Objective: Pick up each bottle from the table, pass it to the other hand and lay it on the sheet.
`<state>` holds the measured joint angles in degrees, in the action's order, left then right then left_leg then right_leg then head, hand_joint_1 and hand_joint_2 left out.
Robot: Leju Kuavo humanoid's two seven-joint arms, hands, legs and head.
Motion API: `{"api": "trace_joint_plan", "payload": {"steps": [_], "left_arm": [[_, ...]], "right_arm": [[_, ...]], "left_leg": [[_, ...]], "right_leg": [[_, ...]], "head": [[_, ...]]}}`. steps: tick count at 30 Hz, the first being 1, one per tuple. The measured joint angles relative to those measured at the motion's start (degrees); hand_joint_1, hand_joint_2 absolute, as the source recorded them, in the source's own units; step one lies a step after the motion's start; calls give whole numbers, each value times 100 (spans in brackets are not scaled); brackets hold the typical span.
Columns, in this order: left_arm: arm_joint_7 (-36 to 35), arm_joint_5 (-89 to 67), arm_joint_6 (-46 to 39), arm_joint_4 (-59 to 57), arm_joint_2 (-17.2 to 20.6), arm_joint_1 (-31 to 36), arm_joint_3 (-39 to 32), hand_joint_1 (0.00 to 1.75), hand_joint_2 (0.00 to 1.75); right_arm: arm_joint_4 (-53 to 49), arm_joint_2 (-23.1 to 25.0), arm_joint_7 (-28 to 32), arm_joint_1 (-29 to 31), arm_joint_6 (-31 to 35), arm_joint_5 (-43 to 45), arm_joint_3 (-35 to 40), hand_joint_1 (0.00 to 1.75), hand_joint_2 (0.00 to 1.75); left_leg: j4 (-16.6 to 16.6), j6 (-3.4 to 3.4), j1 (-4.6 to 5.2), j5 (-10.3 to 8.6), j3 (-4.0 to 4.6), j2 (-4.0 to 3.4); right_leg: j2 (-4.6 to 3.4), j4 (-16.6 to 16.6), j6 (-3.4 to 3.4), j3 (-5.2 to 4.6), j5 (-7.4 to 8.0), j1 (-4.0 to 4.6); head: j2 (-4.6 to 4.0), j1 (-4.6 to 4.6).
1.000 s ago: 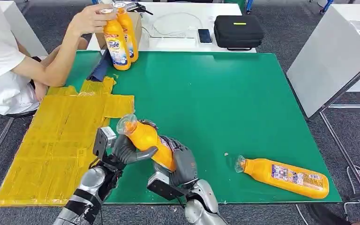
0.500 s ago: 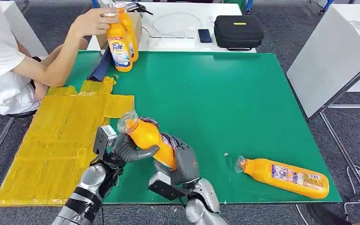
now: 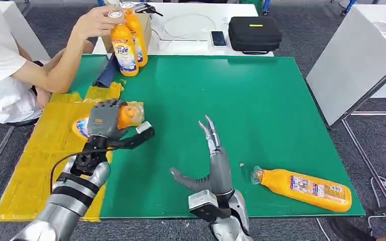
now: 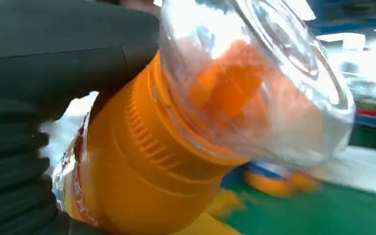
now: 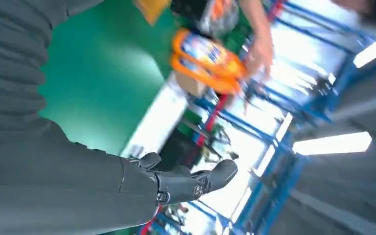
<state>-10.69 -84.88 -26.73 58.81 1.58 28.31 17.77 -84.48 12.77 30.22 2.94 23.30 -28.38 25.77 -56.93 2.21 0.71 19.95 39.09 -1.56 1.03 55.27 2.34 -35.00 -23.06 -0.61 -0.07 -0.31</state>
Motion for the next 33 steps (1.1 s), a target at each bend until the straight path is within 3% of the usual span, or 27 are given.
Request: {"api": "trace_joint_plan", "payload": {"steps": [3,4,8,14,19,23,28,33], "left_arm": [[-1628,-463,-386,-1087,324,670,477,175,175],[-1852,-465,-486,-1410,483,862,617,175,175],[-1987,-482,-778,-2412,829,1252,1032,175,175],[-1401,-458,-814,-3128,996,1302,1191,175,175],[-1285,-482,-772,-3431,992,1182,1399,175,175],[-745,-272,-796,-3557,983,962,1408,175,175],[554,424,-713,-3555,787,865,1004,175,175],[959,641,-580,-3437,538,749,680,175,175]], "right_arm": [[-343,-2,237,8,48,334,-11,0,175],[-419,-2,261,35,72,399,-11,0,175],[-639,-18,268,45,144,534,-15,0,175],[-766,-114,294,44,212,723,-33,0,175],[-793,-182,287,44,348,703,-44,0,175],[-793,-227,176,43,536,672,-70,0,175],[-793,-295,77,32,573,661,-171,0,175],[-793,-306,42,15,564,611,-217,0,175]], "left_leg": [[0,-2,0,-4,3,2],[0,-5,0,-6,3,-3],[-1,-7,0,-10,3,-24],[0,-12,-2,-4,6,-15],[0,-11,-1,-4,11,-13],[-1,-11,-1,-5,11,-16],[1,-27,1,11,-30,31],[2,-41,1,23,-67,76]], "right_leg": [[-5,1,0,7,0,1],[-10,5,-3,46,7,1],[-22,11,-5,37,18,1],[-20,10,-18,-11,-5,1],[-20,10,-15,12,-1,0],[-20,10,-11,31,7,1],[12,9,-2,29,-30,-4],[45,9,13,78,-47,-5]], "head": [[0,0],[2,0],[0,-2],[0,2],[0,0],[0,0],[0,-2],[0,-2]]}}
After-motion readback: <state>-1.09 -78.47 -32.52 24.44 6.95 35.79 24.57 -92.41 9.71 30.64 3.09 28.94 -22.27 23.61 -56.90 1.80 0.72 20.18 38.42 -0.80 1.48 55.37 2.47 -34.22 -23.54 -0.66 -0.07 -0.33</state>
